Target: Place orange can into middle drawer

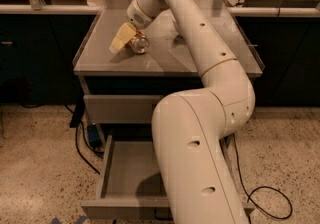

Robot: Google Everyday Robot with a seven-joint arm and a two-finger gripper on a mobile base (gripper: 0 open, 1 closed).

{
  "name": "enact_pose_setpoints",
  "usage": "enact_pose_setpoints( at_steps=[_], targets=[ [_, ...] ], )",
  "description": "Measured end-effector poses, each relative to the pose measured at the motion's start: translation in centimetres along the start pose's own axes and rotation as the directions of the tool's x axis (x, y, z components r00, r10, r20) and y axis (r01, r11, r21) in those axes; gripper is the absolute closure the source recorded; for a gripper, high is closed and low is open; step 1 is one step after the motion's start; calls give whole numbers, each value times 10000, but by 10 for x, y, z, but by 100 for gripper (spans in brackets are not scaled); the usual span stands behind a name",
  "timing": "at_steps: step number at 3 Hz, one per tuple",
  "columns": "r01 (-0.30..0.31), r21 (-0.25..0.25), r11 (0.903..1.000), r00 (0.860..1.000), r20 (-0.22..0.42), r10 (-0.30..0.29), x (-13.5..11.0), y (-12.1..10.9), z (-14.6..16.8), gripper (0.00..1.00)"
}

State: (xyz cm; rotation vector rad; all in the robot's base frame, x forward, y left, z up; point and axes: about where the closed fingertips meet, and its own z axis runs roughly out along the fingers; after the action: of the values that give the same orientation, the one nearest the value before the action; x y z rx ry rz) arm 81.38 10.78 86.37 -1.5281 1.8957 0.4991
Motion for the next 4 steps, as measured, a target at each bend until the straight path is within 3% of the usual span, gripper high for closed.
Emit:
enact_pose_setpoints(
  at_steps=[1, 2, 3, 4],
  targets=[
    [-22, -7, 10000, 10000, -30, 22, 0, 0, 2, 0],
    [-1031, 873, 9908, 9937, -342, 1064, 18, -25, -1, 0],
    [-1035, 869, 9908, 9936, -352, 1069, 19, -25, -1, 0],
    [-1246, 858, 9885, 9875, -858, 1320, 27, -23, 15, 0]
  ],
)
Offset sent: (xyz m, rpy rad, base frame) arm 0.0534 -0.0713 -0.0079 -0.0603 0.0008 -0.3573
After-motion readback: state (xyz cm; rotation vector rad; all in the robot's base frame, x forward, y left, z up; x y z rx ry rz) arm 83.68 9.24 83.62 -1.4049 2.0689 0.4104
